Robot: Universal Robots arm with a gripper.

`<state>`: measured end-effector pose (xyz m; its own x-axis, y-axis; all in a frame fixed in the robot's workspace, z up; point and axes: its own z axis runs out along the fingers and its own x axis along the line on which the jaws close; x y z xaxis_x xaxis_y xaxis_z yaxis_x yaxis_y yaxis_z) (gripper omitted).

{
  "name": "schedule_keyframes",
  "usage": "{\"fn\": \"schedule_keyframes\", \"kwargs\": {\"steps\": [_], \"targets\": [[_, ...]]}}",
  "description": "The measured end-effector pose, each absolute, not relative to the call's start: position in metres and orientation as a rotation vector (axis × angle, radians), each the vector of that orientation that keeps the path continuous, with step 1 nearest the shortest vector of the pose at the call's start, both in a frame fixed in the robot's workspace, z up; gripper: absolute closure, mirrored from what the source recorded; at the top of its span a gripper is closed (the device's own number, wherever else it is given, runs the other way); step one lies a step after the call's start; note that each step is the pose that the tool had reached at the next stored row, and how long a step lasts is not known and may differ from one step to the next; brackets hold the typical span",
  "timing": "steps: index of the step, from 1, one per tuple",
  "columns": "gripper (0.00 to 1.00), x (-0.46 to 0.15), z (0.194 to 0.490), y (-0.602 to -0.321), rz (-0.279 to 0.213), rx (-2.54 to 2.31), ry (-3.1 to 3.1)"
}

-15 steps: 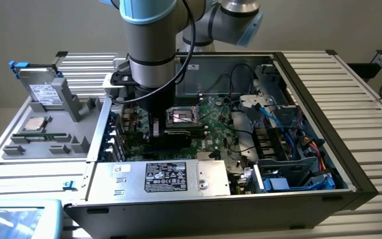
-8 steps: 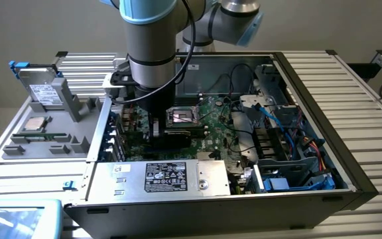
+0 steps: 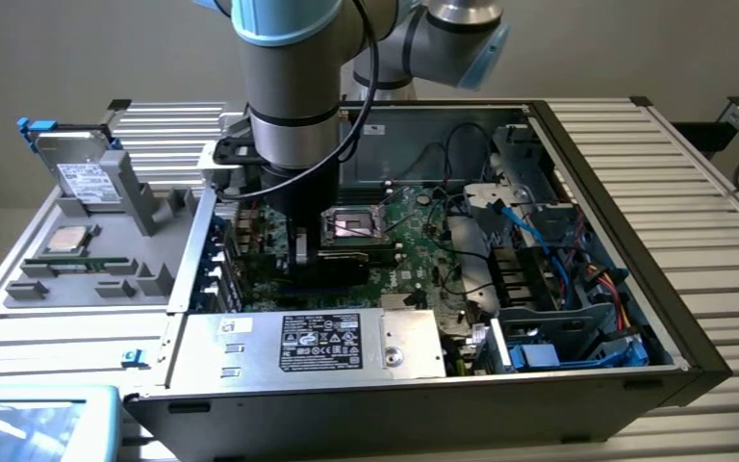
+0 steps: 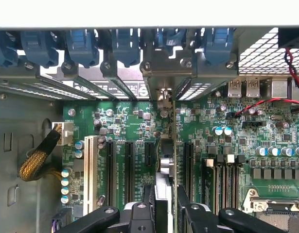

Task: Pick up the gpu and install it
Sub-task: 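Insert the gpu into the slot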

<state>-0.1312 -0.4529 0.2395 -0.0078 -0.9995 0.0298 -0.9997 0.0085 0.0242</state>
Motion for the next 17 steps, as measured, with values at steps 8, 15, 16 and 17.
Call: {"fn": "schedule_keyframes", "kwargs": {"steps": [8, 15, 16, 17], "targets": [[0.71, -0.1307, 0.2394, -0.4528, 0.005, 2.185, -2.204], [0.71, -0.131, 0.2393, -0.4519, 0.004, 2.18, -2.209], [0.71, -0.1311, 0.2393, -0.4529, 0.004, 2.18, -2.209], [0.71, -0.1311, 0.239, -0.4547, 0.003, 2.181, -2.209]]}}
